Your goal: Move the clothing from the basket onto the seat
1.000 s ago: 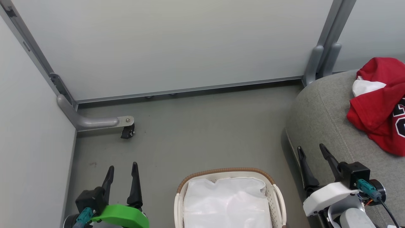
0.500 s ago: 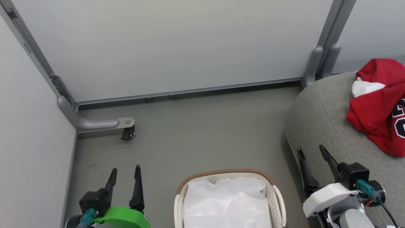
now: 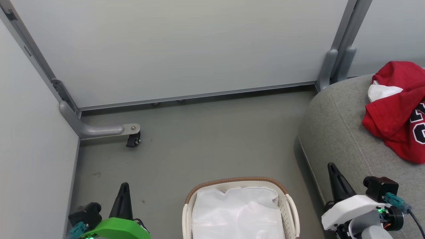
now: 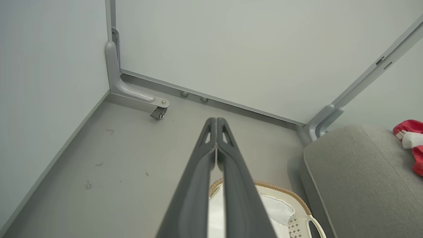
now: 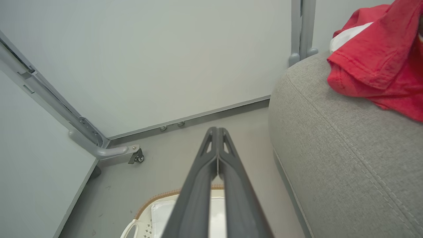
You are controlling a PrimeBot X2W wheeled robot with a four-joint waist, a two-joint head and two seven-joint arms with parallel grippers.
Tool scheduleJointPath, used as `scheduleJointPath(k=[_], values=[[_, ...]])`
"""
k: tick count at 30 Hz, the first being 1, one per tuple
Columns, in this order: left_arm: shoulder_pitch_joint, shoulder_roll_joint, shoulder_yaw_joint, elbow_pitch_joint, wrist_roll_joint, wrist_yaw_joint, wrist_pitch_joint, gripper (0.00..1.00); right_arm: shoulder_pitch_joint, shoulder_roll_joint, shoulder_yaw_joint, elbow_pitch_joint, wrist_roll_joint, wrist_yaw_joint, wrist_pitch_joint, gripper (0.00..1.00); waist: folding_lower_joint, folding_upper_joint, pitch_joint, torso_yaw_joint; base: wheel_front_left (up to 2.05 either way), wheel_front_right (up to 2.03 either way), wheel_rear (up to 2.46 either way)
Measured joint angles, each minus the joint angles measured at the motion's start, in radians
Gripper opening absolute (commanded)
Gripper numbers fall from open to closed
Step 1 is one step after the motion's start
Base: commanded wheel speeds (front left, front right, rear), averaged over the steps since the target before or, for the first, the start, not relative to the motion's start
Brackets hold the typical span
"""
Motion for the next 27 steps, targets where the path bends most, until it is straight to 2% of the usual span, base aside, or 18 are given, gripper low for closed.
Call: scheduleJointPath(k=[27], values=[[-0.016, 0.0, 0.083, -0.05, -0.372, -0.025, 0.111, 0.0, 0.0, -0.001, -0.034, -0.044, 0.43, 0.0, 0.104, 0.0, 0.0, 0.0, 0.0, -0.008, 0.0, 0.0, 0.0]])
